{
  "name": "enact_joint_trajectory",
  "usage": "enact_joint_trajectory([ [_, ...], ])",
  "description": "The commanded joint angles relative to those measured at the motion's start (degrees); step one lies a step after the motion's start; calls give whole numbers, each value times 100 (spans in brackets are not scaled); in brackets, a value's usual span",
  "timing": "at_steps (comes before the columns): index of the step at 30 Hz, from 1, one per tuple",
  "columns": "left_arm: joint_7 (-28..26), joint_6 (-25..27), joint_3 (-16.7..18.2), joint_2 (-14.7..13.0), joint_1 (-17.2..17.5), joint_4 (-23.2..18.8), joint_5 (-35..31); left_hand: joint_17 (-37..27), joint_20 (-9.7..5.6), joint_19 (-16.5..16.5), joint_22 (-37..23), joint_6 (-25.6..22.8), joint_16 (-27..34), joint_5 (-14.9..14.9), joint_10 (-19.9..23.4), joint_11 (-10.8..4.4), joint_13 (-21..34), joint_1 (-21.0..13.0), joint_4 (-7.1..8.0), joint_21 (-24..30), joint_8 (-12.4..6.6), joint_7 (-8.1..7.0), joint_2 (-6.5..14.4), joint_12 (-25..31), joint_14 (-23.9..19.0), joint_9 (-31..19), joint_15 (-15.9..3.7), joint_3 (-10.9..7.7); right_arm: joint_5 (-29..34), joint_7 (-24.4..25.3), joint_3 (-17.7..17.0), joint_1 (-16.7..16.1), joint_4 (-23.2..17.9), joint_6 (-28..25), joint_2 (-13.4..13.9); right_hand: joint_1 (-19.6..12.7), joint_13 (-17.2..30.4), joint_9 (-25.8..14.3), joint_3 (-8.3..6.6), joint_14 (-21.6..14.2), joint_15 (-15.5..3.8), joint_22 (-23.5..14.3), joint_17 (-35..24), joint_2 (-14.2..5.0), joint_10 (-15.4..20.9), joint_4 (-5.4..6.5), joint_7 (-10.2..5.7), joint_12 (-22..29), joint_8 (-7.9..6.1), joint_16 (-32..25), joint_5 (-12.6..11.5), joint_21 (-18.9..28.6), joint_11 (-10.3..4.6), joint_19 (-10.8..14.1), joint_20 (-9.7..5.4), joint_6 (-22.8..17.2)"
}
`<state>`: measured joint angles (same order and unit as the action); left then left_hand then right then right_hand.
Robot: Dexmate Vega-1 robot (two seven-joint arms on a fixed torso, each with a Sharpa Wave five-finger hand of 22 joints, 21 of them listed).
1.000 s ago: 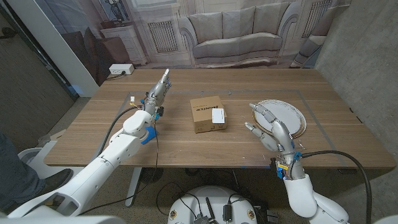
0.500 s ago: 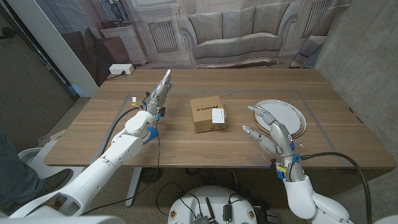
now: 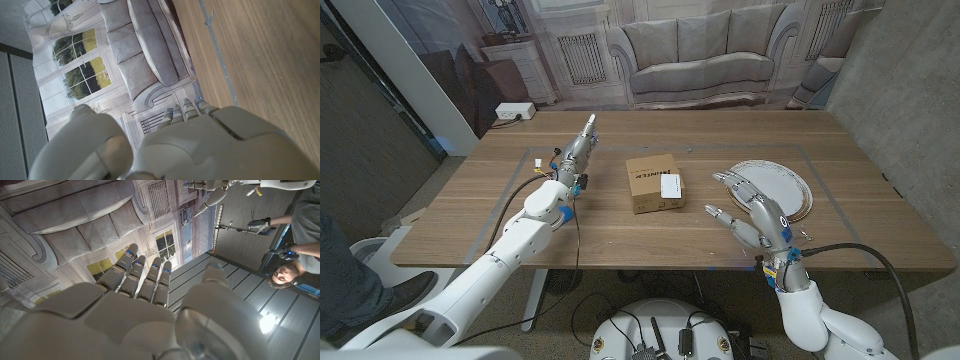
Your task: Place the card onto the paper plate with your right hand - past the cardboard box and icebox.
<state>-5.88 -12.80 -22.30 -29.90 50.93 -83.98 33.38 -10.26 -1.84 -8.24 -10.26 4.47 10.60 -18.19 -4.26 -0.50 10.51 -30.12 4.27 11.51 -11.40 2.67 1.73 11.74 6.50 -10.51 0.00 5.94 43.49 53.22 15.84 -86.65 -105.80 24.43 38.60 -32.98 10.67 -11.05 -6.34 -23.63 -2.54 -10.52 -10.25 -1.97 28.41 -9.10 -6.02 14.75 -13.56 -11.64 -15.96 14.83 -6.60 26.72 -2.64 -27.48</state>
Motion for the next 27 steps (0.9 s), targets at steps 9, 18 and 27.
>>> enact_joint_trajectory([
  [9, 157, -79, -26, 71, -119, 246, 62, -19, -278, -61, -11, 33, 6, 42, -38, 12, 27, -42, 0, -21, 22, 6, 11, -21, 66, -14, 5, 32, -107, -610, 298, -96, -684, -1060, 622, -194, -4, -26, -94, -351, -620, -40, -33, -41, 257, 11, 59, 81, -35, -49, -62, 108, 71, 424, -637, -233],
  [18, 217, -120, -39, 115, -121, 360, 105, -19, -273, -62, -12, 27, 9, 47, -42, 4, 27, -47, 0, -19, 19, 2, 15, -22, 61, -15, 4, 41, -100, -697, 387, -119, -807, -1293, 778, -262, -5, -27, -126, -441, -629, -45, -34, -73, 285, 11, 72, 73, -22, -59, -56, 130, 63, 510, -647, -251],
  [27, 222, -136, -45, 116, -84, 366, 113, -20, -269, -65, -12, 24, 7, 52, -40, 6, 27, -51, 0, -17, 19, 5, 19, -20, 70, -15, 7, 51, -27, -642, 534, -47, -780, -1417, 856, -421, -5, -28, -181, -464, -657, -46, -27, -80, 298, -43, 47, 59, -9, -38, -57, 122, 21, 525, -652, -264],
])
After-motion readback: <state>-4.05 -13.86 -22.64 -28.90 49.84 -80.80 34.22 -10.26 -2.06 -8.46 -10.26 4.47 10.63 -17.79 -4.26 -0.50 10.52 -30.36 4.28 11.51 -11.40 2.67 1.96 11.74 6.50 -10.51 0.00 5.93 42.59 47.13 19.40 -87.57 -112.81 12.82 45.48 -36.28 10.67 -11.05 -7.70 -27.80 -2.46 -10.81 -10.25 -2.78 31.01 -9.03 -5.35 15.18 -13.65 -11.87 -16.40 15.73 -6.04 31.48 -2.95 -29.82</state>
